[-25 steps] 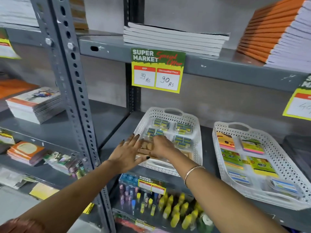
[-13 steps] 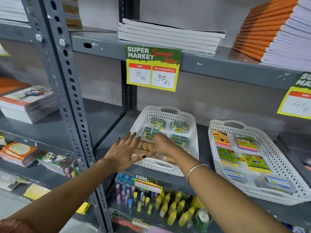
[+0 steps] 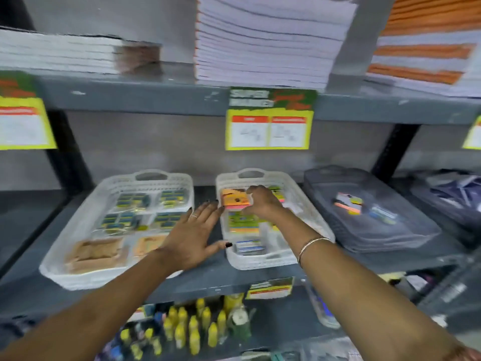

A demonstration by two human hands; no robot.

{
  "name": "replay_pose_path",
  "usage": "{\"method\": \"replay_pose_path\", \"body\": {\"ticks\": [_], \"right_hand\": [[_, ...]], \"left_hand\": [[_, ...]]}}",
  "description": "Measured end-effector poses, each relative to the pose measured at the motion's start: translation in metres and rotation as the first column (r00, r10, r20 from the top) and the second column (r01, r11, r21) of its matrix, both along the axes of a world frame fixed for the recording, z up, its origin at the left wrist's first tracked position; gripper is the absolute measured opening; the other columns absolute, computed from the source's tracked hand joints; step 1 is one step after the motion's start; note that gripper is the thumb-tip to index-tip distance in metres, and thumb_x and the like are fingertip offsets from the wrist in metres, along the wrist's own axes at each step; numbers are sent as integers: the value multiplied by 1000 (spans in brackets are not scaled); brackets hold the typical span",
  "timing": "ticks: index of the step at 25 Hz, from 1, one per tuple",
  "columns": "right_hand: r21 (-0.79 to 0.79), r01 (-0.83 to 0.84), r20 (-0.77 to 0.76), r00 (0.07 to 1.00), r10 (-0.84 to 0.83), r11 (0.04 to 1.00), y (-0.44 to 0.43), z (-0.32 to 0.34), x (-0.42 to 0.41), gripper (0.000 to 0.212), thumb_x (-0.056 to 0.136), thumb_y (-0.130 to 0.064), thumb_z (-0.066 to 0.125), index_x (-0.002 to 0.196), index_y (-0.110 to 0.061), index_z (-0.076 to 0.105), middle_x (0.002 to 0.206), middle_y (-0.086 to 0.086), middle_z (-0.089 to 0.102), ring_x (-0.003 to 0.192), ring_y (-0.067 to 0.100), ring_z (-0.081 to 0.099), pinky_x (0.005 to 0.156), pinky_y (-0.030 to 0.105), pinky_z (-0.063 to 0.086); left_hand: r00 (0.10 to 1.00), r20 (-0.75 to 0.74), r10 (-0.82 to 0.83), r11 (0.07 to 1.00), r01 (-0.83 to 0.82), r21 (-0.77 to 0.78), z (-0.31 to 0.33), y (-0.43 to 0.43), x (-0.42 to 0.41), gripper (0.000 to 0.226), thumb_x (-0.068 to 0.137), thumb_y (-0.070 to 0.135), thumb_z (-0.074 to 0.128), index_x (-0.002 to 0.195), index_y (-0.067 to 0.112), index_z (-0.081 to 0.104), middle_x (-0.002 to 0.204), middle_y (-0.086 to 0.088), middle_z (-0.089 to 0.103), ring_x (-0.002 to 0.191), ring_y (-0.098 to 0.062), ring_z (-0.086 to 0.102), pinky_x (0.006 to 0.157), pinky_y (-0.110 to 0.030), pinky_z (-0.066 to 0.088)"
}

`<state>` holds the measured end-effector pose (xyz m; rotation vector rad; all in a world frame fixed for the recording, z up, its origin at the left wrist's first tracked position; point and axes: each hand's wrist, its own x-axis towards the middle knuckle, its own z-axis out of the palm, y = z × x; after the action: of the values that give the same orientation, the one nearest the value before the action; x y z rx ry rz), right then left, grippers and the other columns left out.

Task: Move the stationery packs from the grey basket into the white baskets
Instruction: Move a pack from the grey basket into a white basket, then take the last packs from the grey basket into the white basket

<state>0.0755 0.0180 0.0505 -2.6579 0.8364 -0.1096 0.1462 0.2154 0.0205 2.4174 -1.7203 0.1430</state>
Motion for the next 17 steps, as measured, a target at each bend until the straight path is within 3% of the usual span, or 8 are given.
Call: {"method": "replay_pose_path", "body": {"ticks": [3, 9, 17], "right_hand": [[-9, 107, 2, 994, -107, 994, -68, -1, -55, 59, 83, -22, 69, 136, -6, 46, 141, 18, 47, 132, 31, 45, 105, 34, 42], [-89, 228, -77, 969, -235, 970, -221, -17, -159, 49, 85, -28, 65, 126, -4, 56, 133, 19, 57, 124, 31, 54, 102, 36, 45], [-105, 215, -135, 964, -228, 971, -302, -51, -173, 61, 79, -29, 71, 130, -2, 50, 132, 20, 55, 124, 32, 50, 100, 33, 40]], "left_hand": [[996, -11, -89, 996, 89, 21, -8, -66, -45, 80, 87, 61, 35, 148, 21, 3, 160, -3, 0, 147, -20, 1, 119, -42, 8], [964, 13, -264, 962, 262, 77, -24, -209, -140, 77, 86, 64, 37, 147, 23, 13, 160, -3, 8, 147, -21, 3, 118, -42, 6], [984, -16, -176, 969, 176, 173, -42, -251, -161, 81, 83, 69, 35, 147, 29, 6, 160, 1, 0, 147, -18, -5, 119, -42, 3]]}}
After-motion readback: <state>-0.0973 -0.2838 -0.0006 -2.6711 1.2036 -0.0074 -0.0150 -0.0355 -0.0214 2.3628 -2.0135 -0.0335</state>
